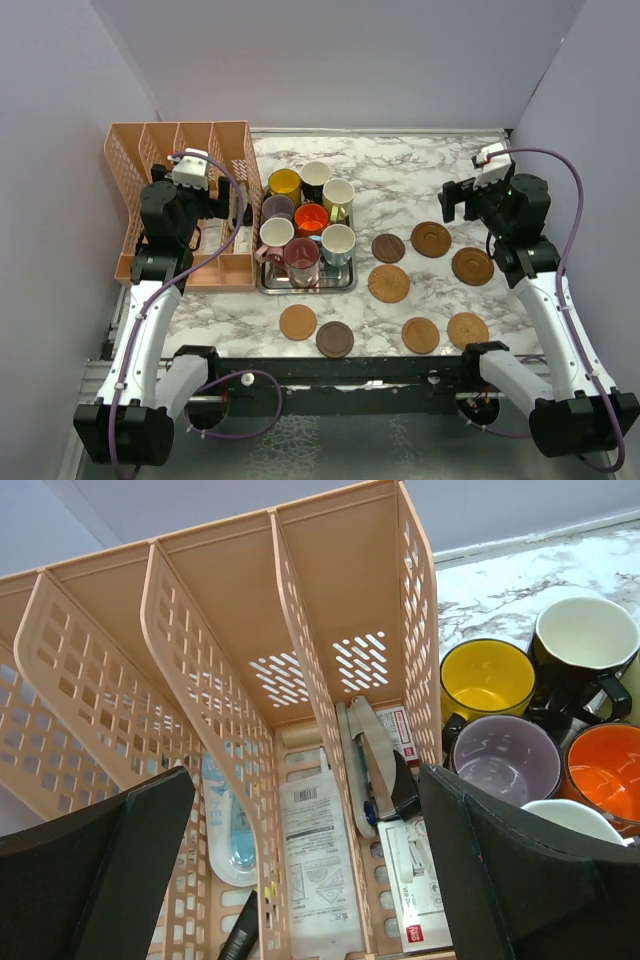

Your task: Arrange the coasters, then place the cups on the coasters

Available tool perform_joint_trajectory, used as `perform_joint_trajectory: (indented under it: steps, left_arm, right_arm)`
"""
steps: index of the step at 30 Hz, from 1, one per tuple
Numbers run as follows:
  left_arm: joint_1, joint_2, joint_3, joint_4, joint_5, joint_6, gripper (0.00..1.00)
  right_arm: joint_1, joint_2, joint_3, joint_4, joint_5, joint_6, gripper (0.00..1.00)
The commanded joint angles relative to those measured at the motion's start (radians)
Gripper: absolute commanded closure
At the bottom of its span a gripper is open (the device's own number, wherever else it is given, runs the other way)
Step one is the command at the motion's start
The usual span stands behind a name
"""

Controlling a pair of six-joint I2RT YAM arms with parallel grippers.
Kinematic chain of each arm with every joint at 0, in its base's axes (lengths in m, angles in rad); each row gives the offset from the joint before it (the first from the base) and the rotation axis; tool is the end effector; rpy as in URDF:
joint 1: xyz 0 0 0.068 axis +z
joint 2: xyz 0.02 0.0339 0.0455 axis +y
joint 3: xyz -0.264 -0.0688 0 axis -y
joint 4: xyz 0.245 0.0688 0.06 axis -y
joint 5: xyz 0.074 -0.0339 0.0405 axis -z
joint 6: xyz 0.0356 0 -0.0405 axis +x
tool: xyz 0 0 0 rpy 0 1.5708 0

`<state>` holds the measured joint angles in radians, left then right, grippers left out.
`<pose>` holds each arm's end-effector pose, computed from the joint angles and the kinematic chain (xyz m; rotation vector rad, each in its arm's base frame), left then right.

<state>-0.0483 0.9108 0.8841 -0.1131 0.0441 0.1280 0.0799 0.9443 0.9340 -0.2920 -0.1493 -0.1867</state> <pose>0.2128 -0.0119 0.3602 0.1832 1.7007 0.0215 0.2140 0.0224 0.3523 -0.3500 1.8371 0.0661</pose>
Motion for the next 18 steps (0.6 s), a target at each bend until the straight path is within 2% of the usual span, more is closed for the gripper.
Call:
perform_joint_trajectory:
  steps: [1,18]
  left_arm:
    - [-0.008,-0.016,0.015,0.027,0.000,-0.016,0.01]
    - [-0.011,-0.027,0.004,0.024,0.010,-0.003,0.01]
  right_arm:
    - [0.012,-0.011,0.033,-0.017,-0.022,0.012,0.00]
    - [0.019,0.016,0.086,-0.095,-0.021,-0.018,0.00]
